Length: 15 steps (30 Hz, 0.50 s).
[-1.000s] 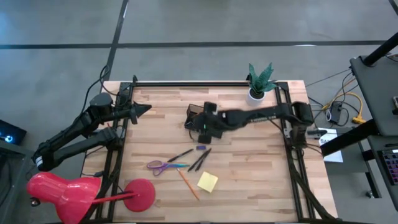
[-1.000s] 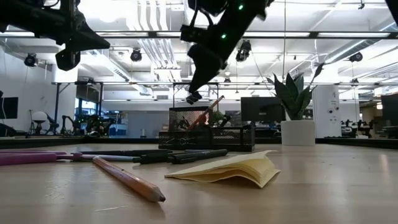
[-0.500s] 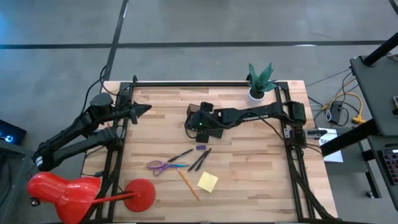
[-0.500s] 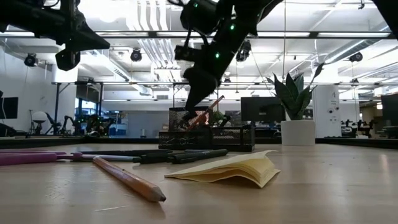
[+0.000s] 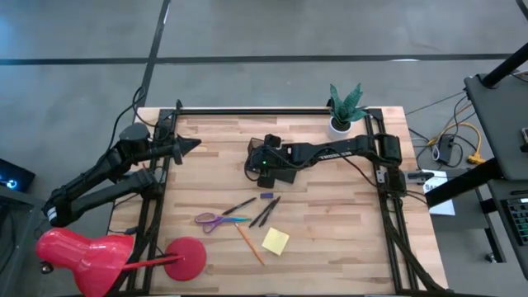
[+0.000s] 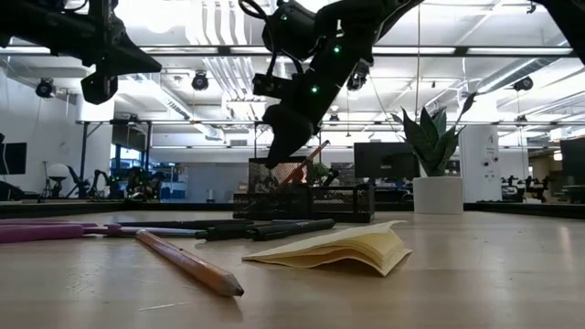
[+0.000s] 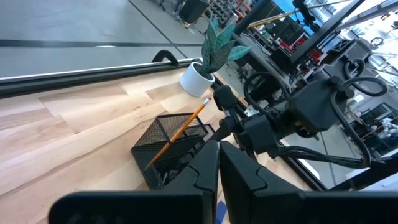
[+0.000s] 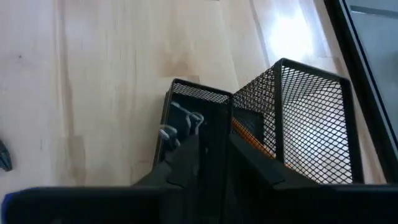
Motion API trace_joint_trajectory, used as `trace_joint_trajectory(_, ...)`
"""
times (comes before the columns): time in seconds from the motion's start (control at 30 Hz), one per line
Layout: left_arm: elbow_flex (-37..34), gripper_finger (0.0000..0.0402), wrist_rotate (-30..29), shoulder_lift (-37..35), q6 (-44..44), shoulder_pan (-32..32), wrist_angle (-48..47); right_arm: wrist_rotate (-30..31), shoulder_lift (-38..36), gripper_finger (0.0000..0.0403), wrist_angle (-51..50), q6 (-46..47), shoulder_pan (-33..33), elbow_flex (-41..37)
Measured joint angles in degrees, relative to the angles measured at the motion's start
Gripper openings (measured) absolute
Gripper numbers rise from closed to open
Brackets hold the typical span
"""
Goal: Pick and place office supplies into organizer
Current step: Put the blue eraser into the desk organizer
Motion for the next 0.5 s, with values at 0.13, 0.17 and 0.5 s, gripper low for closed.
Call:
trace_joint_trajectory(0.13, 0.0, 0.0, 0.0, 0.0, -0.1, 0.0, 0.0, -1.4, -0.9, 0.0121, -3.3, -2.1, 1.1, 0.0)
trace_joint_trajectory(0.17, 0.0, 0.0, 0.0, 0.0, -0.1, 0.0, 0.0, -2.9, -1.4, 0.013, -4.8, -4.4, 1.7, 0.0)
trace_joint_trajectory(0.5, 0.0, 0.0, 0.0, 0.0, -0.1, 0.0, 0.1, -18.0, -3.2, 0.0171, -17.7, -17.8, 10.6, -1.2)
